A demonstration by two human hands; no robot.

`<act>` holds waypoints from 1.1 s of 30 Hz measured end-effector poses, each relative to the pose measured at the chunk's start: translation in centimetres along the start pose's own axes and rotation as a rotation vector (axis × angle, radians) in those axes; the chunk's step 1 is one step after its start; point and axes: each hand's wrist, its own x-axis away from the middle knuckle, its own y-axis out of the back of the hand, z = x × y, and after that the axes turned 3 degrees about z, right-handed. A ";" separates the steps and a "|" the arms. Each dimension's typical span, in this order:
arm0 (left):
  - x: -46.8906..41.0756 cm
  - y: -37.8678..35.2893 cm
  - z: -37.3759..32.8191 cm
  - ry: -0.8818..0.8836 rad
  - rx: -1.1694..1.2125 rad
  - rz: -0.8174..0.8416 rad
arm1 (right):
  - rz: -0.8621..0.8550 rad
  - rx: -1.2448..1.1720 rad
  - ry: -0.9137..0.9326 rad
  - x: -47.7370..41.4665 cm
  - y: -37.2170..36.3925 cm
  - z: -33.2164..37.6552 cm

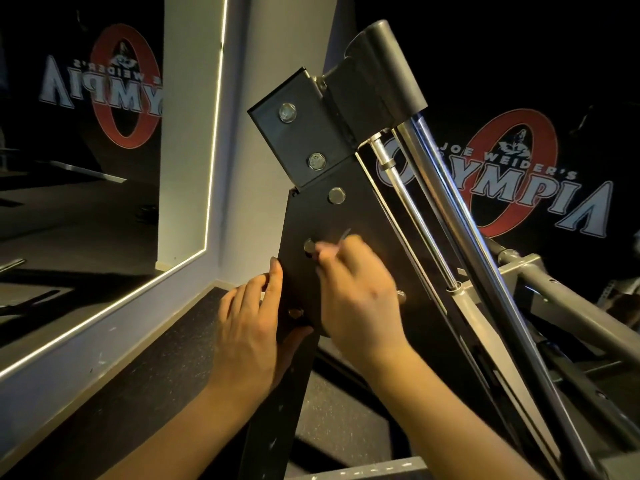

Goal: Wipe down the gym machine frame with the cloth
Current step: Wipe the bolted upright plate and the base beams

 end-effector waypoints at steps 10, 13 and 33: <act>-0.1 -0.1 -0.1 0.030 0.034 0.036 | -0.104 0.037 -0.097 -2.9 2.0 -1.2; 0.0 0.2 0.0 -0.012 -0.005 0.008 | 0.166 0.015 0.038 1.0 0.1 1.0; 0.1 -0.1 0.5 -0.013 0.051 0.007 | 0.191 -0.022 -0.035 0.3 0.9 0.5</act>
